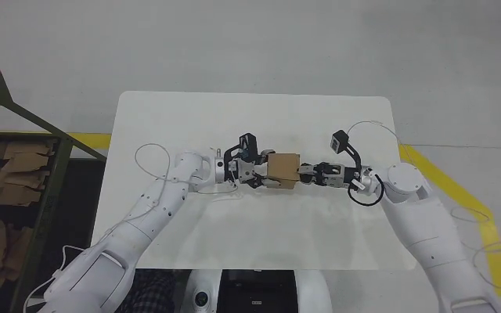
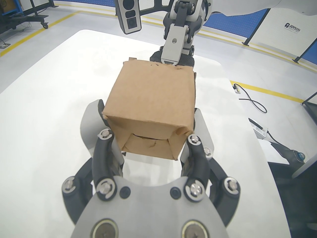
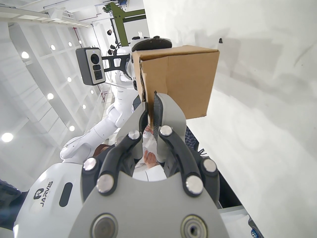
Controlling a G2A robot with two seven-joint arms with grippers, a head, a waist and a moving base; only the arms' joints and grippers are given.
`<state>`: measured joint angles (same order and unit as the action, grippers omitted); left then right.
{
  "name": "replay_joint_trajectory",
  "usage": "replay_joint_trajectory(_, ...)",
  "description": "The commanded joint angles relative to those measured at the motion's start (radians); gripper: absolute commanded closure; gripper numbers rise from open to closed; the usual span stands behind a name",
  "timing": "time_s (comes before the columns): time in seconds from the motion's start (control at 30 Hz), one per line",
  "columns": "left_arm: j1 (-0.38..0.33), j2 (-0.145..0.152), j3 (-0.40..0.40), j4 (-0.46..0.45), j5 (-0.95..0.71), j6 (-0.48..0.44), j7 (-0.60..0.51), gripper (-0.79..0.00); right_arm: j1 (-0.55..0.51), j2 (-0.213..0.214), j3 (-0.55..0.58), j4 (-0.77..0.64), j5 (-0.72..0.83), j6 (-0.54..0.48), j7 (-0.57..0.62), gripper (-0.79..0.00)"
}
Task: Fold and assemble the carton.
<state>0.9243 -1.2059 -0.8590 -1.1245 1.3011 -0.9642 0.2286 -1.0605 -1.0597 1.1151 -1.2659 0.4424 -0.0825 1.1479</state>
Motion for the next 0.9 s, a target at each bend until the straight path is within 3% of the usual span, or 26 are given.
replay_joint_trajectory(0.0, 0.001, 0.0, 0.0, 0.001, 0.001, 0.0, 0.001, -0.57, 0.002, -0.001, -0.002, 0.002, 0.001, -0.002, -0.001, -0.018)
replay_joint_trajectory(0.3, 0.001, -0.001, 0.0, 0.004, 0.001, -0.004, 0.004, -0.573, 0.009, -0.004, -0.014, 0.007, -0.003, 0.002, -0.003, -0.034)
replay_joint_trajectory(0.5, 0.0, -0.001, -0.005, 0.01, -0.003, -0.002, 0.004, -0.576, 0.005, -0.002, 0.002, 0.022, 0.011, -0.005, -0.002, -0.12)
replay_joint_trajectory(0.87, 0.007, -0.001, -0.007, 0.001, 0.004, -0.006, 0.006, -0.57, 0.001, 0.0, 0.021, 0.04, 0.035, -0.01, -0.009, -0.049)
